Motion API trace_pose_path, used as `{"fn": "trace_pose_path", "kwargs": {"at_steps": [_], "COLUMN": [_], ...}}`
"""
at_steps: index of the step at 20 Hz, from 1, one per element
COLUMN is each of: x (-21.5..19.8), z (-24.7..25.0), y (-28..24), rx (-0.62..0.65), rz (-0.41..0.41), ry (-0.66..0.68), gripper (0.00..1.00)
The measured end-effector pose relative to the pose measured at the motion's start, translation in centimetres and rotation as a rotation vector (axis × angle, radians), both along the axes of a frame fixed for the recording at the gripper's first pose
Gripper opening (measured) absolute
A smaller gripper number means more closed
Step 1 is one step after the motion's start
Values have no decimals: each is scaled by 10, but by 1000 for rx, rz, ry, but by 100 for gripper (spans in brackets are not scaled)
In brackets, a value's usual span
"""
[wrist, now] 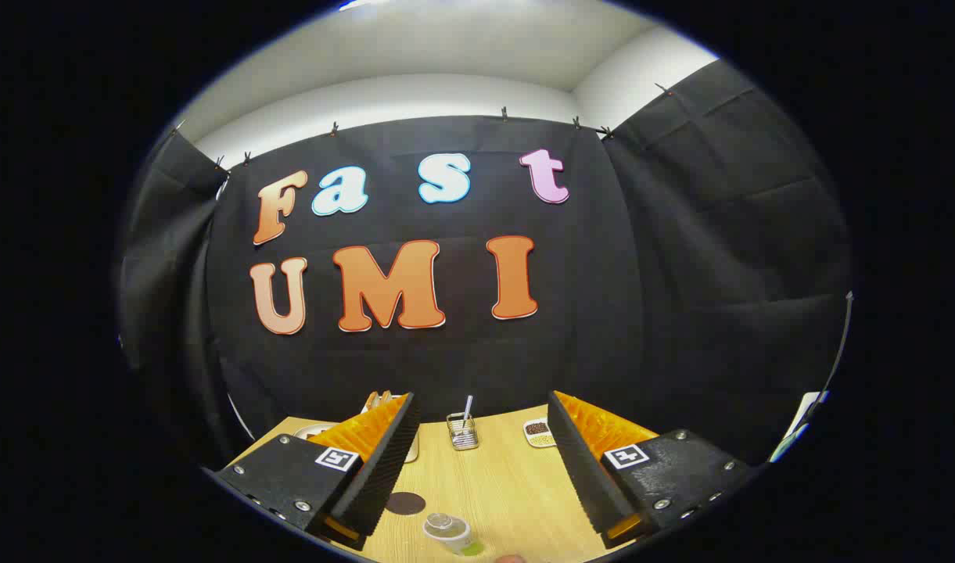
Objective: Take the bottle from table, then pour the juice into the cup, finally place the bottle on the coaster
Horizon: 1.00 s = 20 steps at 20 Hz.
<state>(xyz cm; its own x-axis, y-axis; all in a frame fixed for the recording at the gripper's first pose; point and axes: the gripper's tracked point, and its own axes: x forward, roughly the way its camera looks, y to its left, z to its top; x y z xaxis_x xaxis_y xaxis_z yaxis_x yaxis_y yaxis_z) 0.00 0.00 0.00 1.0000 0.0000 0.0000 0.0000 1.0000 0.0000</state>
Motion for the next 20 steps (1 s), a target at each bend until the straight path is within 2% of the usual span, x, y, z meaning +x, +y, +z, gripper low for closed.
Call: {"fn": "trace_pose_path", "kwargs": {"at_steps": [20], "x": [9], "z": [-29], "y": [44], "rx": [-55], "rz": [94], "ry": [48], "gripper": [98]}}
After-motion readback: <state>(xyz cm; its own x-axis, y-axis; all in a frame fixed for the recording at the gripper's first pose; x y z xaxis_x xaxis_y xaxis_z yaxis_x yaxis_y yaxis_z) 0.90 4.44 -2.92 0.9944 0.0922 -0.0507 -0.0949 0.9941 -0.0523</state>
